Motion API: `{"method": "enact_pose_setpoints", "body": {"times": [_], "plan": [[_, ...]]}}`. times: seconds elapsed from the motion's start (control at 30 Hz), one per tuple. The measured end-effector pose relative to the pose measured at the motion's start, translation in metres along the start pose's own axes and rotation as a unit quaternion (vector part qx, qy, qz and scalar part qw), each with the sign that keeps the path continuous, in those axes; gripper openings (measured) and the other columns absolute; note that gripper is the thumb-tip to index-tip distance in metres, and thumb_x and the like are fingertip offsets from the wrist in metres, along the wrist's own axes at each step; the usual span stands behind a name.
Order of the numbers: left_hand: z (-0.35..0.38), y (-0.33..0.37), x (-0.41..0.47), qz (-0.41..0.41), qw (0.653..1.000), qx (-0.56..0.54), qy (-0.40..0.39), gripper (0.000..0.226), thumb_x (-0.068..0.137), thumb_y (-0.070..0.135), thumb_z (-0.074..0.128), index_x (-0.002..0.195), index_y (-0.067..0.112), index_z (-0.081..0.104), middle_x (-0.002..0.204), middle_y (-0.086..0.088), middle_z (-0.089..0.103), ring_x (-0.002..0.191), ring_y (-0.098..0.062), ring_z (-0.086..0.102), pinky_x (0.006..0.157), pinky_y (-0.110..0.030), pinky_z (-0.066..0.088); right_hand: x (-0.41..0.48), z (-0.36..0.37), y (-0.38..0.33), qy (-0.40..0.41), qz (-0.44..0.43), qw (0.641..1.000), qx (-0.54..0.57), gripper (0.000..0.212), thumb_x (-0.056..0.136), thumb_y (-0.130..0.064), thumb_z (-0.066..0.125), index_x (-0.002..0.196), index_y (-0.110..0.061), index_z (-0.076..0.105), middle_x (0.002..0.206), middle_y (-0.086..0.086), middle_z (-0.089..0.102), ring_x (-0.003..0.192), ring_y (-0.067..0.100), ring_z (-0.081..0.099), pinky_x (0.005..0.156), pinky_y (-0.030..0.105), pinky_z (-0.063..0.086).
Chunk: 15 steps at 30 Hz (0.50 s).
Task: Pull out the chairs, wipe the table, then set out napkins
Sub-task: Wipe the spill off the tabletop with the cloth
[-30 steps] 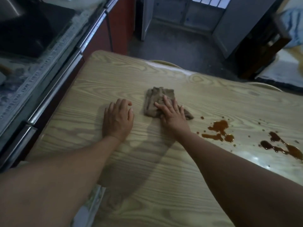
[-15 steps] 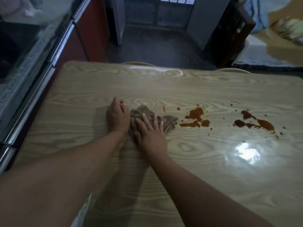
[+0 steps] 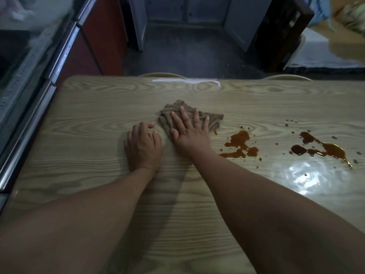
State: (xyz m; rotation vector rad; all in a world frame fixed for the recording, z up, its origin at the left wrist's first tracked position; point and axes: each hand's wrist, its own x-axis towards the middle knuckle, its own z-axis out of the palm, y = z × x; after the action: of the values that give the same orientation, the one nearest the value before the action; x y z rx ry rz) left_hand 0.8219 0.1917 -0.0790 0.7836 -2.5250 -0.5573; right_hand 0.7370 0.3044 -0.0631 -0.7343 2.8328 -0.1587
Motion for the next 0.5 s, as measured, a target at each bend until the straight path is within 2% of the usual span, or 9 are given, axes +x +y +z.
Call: {"method": "enact_pose_setpoints", "body": {"times": [0.2, 0.27, 0.33, 0.5], "plan": [[-0.001, 0.001, -0.002, 0.001, 1.0, 0.009, 0.002, 0.026, 0.083, 0.037, 0.041, 0.099, 0.021, 0.056, 0.104, -0.008, 0.06, 0.099, -0.033, 0.055, 0.084, -0.042, 0.041, -0.009, -0.001, 0.011, 0.01, 0.163, 0.986, 0.034, 0.059, 0.098, -0.05, 0.01, 0.152, -0.034, -0.009, 0.159, -0.002, -0.022, 0.144, 0.035, -0.025, 0.113, 0.06, -0.012], [0.0, 0.003, -0.002, 0.002, 1.0, 0.021, -0.003, 0.027, 0.083, 0.037, 0.041, 0.098, 0.021, 0.056, 0.103, -0.008, 0.06, 0.098, -0.033, 0.055, 0.084, -0.042, 0.041, -0.02, 0.0, 0.003, 0.008, 0.189, 0.981, 0.05, 0.06, 0.098, -0.049, 0.011, 0.152, -0.033, -0.01, 0.158, -0.002, -0.024, 0.143, 0.035, -0.027, 0.113, 0.059, -0.014], [-0.001, 0.007, -0.004, 0.009, 1.0, 0.026, -0.009, 0.028, 0.084, 0.038, 0.039, 0.098, 0.021, 0.056, 0.103, -0.009, 0.06, 0.099, -0.034, 0.055, 0.084, -0.043, 0.04, -0.036, 0.003, 0.002, 0.01, 0.161, 0.986, 0.042, 0.06, 0.098, -0.049, 0.011, 0.152, -0.034, -0.01, 0.158, -0.003, -0.024, 0.143, 0.034, -0.028, 0.113, 0.059, -0.015], [-0.006, 0.007, -0.005, 0.041, 0.998, 0.035, -0.015, 0.028, 0.085, 0.037, 0.039, 0.097, 0.019, 0.057, 0.101, -0.01, 0.061, 0.097, -0.034, 0.055, 0.083, -0.043, 0.039, -0.08, 0.012, 0.009, -0.003, -0.02, 1.0, -0.005, 0.059, 0.098, -0.049, 0.015, 0.151, -0.039, -0.007, 0.16, -0.006, -0.018, 0.144, 0.031, -0.025, 0.115, 0.057, -0.01]]}}
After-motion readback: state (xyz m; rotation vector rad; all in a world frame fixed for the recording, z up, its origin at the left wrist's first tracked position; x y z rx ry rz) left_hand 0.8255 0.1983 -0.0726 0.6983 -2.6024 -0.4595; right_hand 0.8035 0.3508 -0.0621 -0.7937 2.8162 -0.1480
